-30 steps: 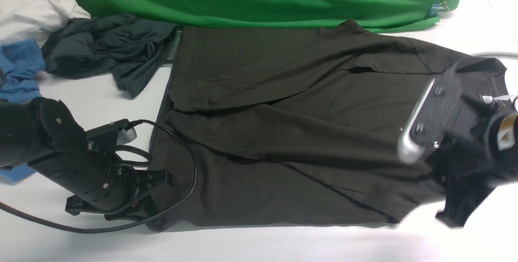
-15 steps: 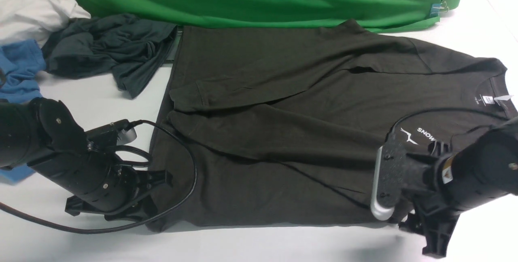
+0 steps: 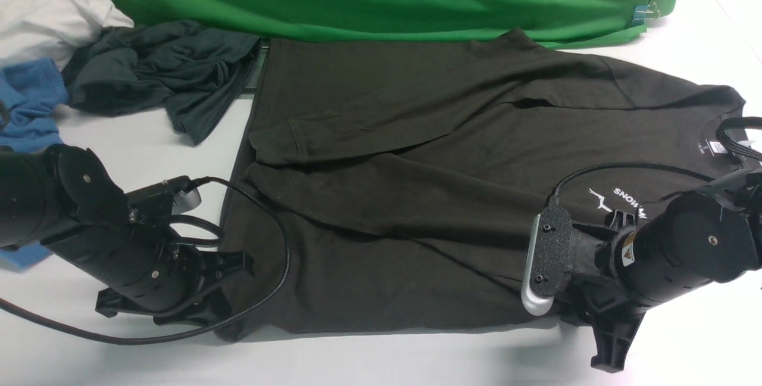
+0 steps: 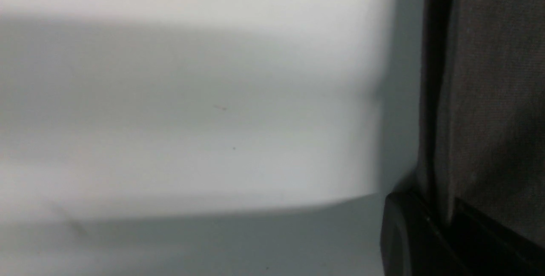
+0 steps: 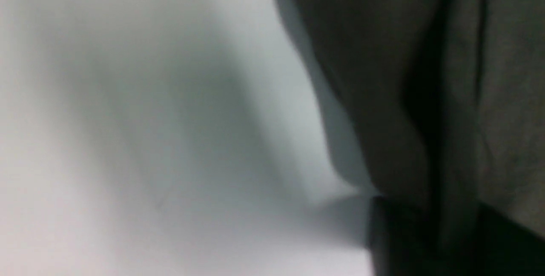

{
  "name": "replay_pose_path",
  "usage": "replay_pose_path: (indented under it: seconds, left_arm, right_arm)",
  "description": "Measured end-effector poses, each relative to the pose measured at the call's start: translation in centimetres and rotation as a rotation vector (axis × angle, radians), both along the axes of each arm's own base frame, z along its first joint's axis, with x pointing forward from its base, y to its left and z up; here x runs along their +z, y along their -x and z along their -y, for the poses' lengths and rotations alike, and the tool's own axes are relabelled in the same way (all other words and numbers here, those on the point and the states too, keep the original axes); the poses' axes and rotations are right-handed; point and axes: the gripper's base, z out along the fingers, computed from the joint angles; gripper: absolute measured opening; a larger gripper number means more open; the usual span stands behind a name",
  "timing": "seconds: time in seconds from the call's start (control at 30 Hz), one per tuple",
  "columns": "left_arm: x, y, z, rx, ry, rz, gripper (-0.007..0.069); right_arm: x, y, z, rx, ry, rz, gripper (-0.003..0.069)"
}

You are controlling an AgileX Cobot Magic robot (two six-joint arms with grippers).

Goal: Fold a long-sleeved shirt on a white desktop.
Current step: 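Grasp the near edge of the shirt at its hem and shoulder corners, then fold the black garment in half by bringing its near edge over to the far edge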

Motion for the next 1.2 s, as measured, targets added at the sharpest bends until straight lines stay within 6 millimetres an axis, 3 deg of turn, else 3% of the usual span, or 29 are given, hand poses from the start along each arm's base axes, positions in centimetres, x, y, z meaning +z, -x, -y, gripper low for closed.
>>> replay_pose_path:
  seconds: [0.1, 0.3, 0.43, 0.5, 0.67, 0.83, 0.93, 1.07, 1.2]
  left_arm:
    - [0.3, 0.1, 0.0, -0.008, -0.001, 0.006, 0.003]
    - [2.7, 0.9, -0.1, -0.034, -0.004, 0.074, 0.003]
    - [5.3, 2.3, 0.0, -0.054, 0.009, 0.126, 0.003]
    - [6.6, 3.7, -0.1, -0.059, 0.016, 0.149, 0.003]
    - [7.6, 7.0, -0.2, -0.053, 0.033, 0.162, 0.003]
    - [7.2, 11.1, -0.4, -0.033, 0.048, 0.163, 0.003]
    - [7.3, 12.3, -0.4, -0.024, 0.059, 0.187, 0.003]
    - [7.9, 12.7, -0.4, -0.028, 0.062, 0.252, 0.003]
    - [9.7, 11.0, -0.4, -0.023, 0.054, 0.35, 0.003]
  right_arm:
    - [0.3, 0.2, -0.1, -0.018, -0.006, -0.01, 0.0053]
    - [1.9, 2.1, 0.3, -0.026, 0.012, -0.071, 0.0048]
    - [4.6, 3.6, 0.9, -0.075, -0.01, -0.068, 0.0048]
    - [6.3, 4.8, 1.5, -0.12, -0.022, -0.084, 0.0048]
    - [8.2, 7.4, 2.3, -0.18, -0.051, -0.16, 0.005]
    - [8.4, 11.1, 3.2, -0.225, -0.126, -0.239, 0.0054]
    - [8.8, 12.5, 3.9, -0.243, -0.162, -0.215, 0.0051]
    - [10.3, 13.1, 4.2, -0.242, -0.218, -0.13, 0.0045]
    - [13.0, 12.0, 4.4, -0.241, -0.23, 0.012, 0.0044]
